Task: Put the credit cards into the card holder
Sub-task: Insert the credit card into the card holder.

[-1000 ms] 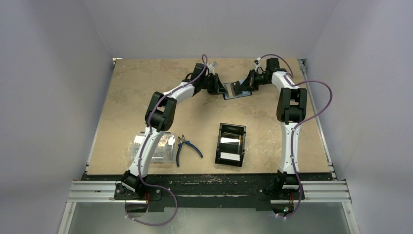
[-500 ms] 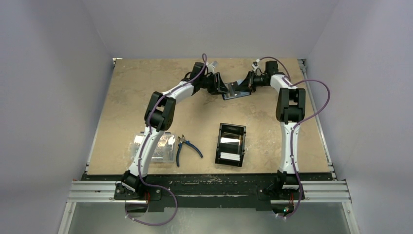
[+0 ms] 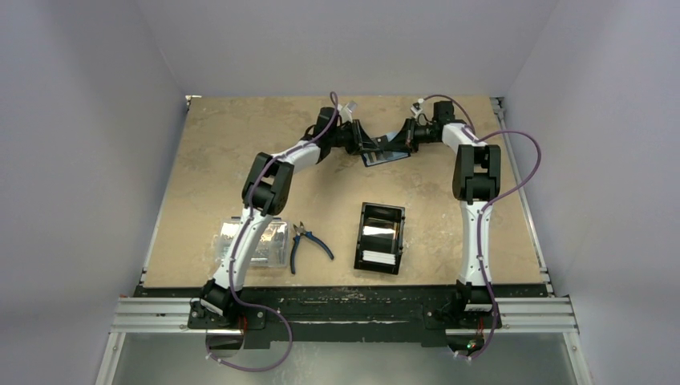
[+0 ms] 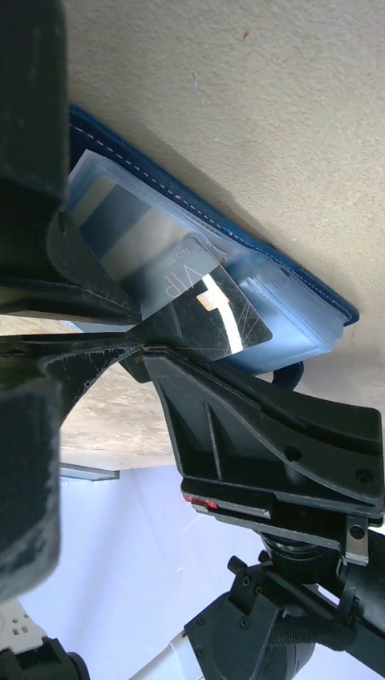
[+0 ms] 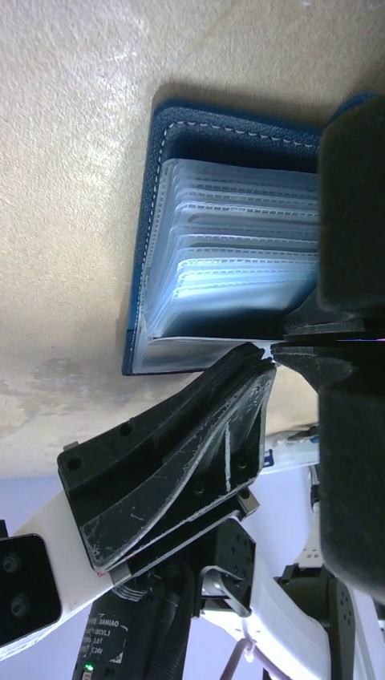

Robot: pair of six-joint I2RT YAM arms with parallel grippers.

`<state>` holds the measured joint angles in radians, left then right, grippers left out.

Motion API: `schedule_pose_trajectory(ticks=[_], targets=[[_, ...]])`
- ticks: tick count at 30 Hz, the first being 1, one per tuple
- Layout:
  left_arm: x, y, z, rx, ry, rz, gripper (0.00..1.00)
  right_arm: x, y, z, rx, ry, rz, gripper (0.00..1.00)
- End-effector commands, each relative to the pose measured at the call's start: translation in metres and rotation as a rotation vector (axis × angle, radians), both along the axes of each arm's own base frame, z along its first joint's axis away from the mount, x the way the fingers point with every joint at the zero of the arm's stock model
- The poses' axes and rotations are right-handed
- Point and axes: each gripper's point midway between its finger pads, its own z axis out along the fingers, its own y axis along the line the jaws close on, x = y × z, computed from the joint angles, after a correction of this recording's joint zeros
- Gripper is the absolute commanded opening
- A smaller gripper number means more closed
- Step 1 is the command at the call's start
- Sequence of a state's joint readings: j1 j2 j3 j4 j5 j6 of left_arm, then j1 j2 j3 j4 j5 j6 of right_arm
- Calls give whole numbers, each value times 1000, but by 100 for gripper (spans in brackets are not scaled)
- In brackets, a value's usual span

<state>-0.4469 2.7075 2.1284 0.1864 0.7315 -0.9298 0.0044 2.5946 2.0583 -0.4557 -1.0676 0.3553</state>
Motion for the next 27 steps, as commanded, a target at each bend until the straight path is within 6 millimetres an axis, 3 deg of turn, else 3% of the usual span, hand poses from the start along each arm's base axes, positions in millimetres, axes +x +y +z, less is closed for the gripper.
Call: schedule_pose_trajectory(ticks=[1, 8, 13, 18, 27], targets=[[7, -8, 4, 5, -55, 29, 14, -13, 3, -38, -113, 61, -11, 1], [0, 10, -59, 144, 61, 100, 7, -11, -1, -26, -153, 34, -29, 19], [-13, 20, -93, 209, 133, 101, 5, -2, -16, -6, -279, -23, -91, 46], [-21, 25, -106, 248, 150, 88, 4, 5, -30, 13, -376, -70, -133, 62], [-24, 24, -103, 245, 144, 65, 5, 7, -40, 27, -463, -112, -142, 63]])
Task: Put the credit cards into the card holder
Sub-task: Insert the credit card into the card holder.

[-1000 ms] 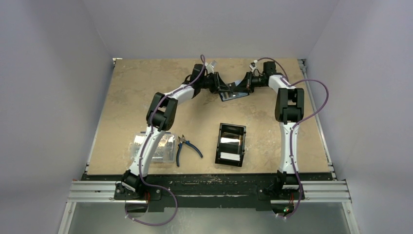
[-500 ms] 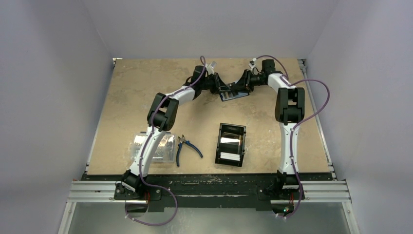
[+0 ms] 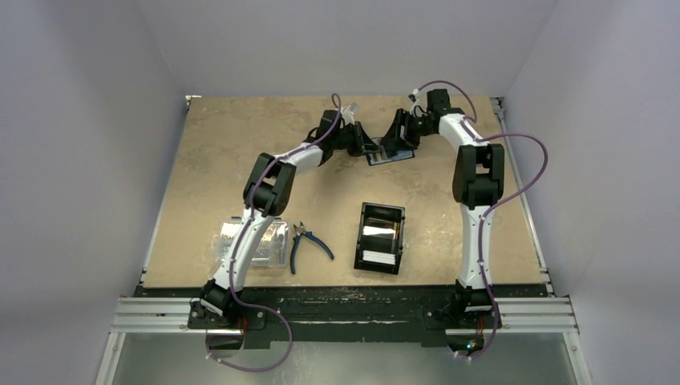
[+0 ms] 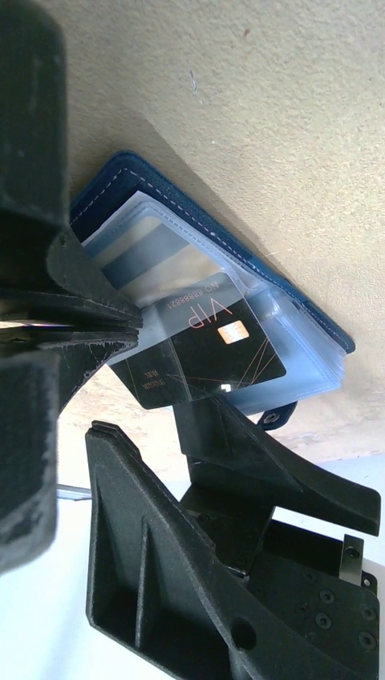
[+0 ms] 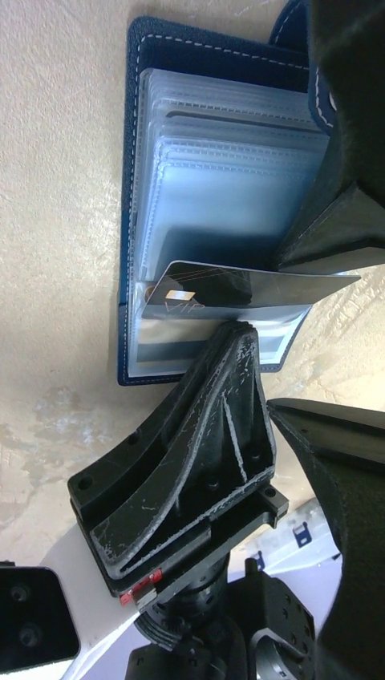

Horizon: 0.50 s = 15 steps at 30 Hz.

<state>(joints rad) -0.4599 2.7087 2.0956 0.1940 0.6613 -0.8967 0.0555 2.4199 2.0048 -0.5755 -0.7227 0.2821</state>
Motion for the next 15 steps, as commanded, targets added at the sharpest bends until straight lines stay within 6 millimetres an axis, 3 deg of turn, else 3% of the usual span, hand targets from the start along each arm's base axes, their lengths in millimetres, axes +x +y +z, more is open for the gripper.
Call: schedule_pose_trajectory(ticks=[1, 5, 10, 12, 15], targets=[[-26, 22, -81, 178, 160, 17, 7, 7, -29, 2, -147, -41, -37, 63], [-24, 14, -40, 121, 95, -36, 18, 6, -28, -3, -160, -48, -25, 64], [-12, 13, 32, 58, -9, -65, 35, 7, -27, -2, -168, -81, -2, 65], [-7, 18, 56, 54, -37, -55, 39, 7, -28, -5, -186, -89, 10, 68], [2, 38, 69, 87, -35, 14, 40, 6, -31, -12, -216, -94, 23, 70]])
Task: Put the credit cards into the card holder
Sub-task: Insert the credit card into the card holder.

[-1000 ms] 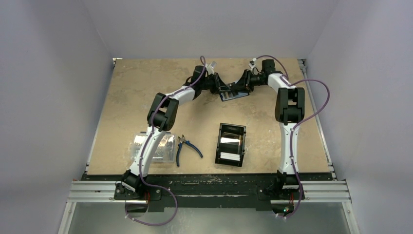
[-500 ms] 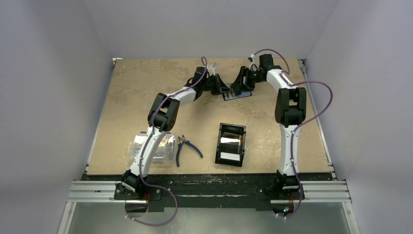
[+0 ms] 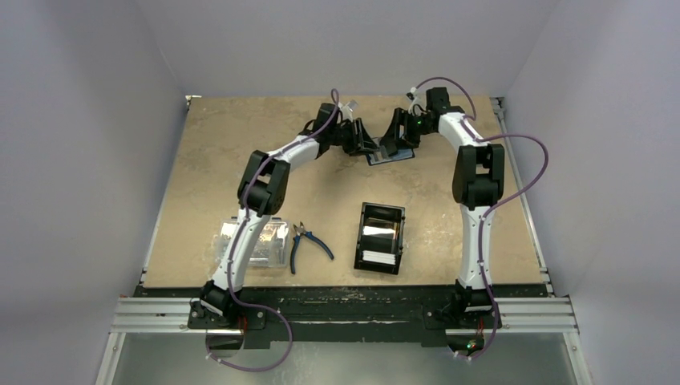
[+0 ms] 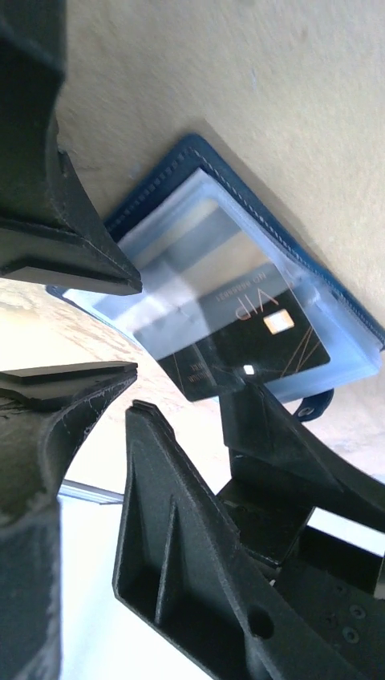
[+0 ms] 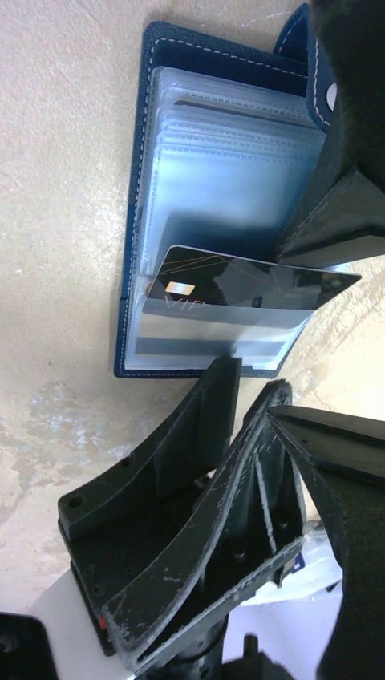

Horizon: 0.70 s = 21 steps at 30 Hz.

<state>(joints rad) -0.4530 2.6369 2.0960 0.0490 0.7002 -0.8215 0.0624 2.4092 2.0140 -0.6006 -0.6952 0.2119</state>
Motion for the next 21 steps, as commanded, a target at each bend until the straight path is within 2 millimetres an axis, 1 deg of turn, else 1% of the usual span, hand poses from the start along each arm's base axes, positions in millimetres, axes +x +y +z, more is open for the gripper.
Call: schedule_pose_trajectory(ticks=[1, 3, 5, 7, 9, 12, 15, 18, 21], targets=[[18, 40, 45, 75, -32, 111, 40, 7, -29, -15, -172, -56, -14, 71], [23, 58, 35, 157, -3, 197, 39, 7, -29, -18, -182, -60, -7, 71], [24, 72, 24, 223, 26, 273, 40, 7, -27, -21, -193, -67, 5, 71], [23, 76, 14, 231, 56, 313, 40, 6, -24, -23, -206, -75, 23, 72], [21, 77, 1, 249, 102, 341, 38, 6, -21, -26, -235, -88, 40, 74], [17, 69, -18, 260, 132, 344, 34, 4, -19, -32, -278, -97, 64, 76], [17, 58, -36, 247, 165, 328, 26, 0, -16, -38, -308, -104, 99, 77], [17, 50, -48, 214, 193, 312, 19, -5, -9, -43, -340, -114, 146, 77], [14, 41, -52, 173, 205, 285, 10, -11, -1, -49, -375, -116, 187, 77]])
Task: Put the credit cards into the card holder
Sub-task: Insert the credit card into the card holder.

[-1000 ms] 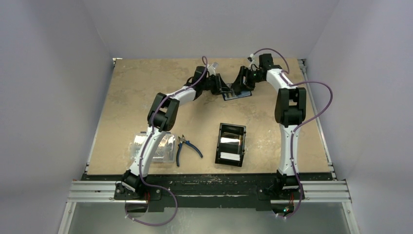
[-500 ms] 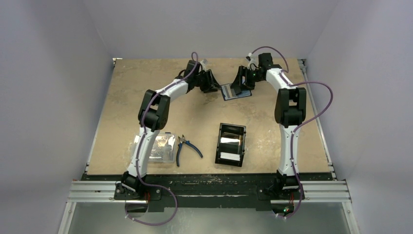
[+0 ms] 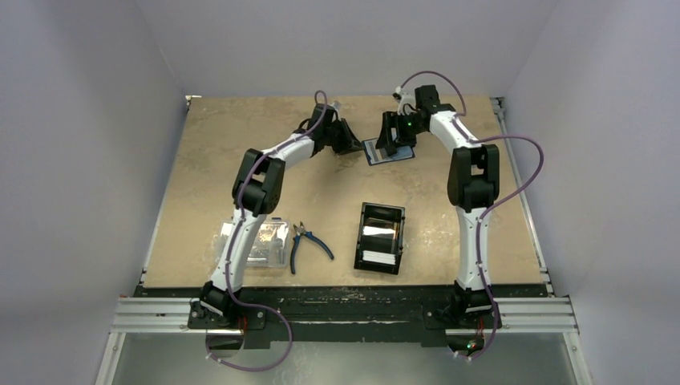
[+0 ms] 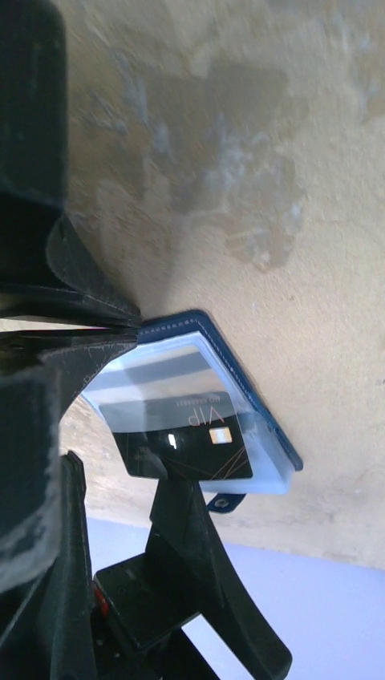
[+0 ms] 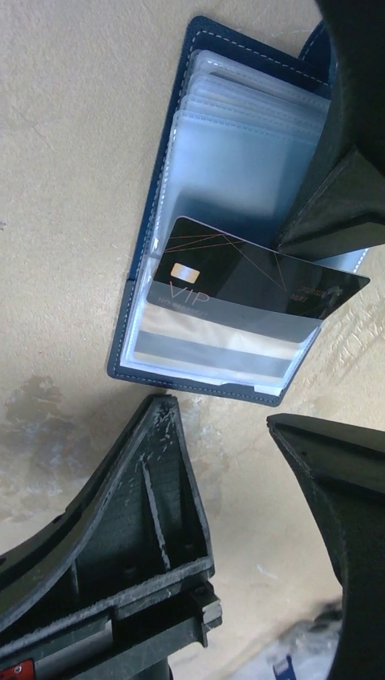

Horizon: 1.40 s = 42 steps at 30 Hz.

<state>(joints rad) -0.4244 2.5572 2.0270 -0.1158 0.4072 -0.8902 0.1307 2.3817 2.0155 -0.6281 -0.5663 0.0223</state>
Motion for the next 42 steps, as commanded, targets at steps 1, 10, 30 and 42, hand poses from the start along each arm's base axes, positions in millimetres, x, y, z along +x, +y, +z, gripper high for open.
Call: schedule_pose_trajectory(ticks=[1, 10, 30, 42], targets=[[-12, -13, -32, -37, 72, -28, 9, -9, -12, -47, -199, 8, 47, 77], [-20, -41, 3, -282, 7, -125, 5, -17, 14, -37, -66, 16, 50, 78], [-36, -48, 96, -612, -149, -196, 8, -23, 23, 1, 450, 186, -86, 72], [-2, -22, 79, -338, -189, -149, 11, -21, 7, -5, 359, 133, -92, 70]])
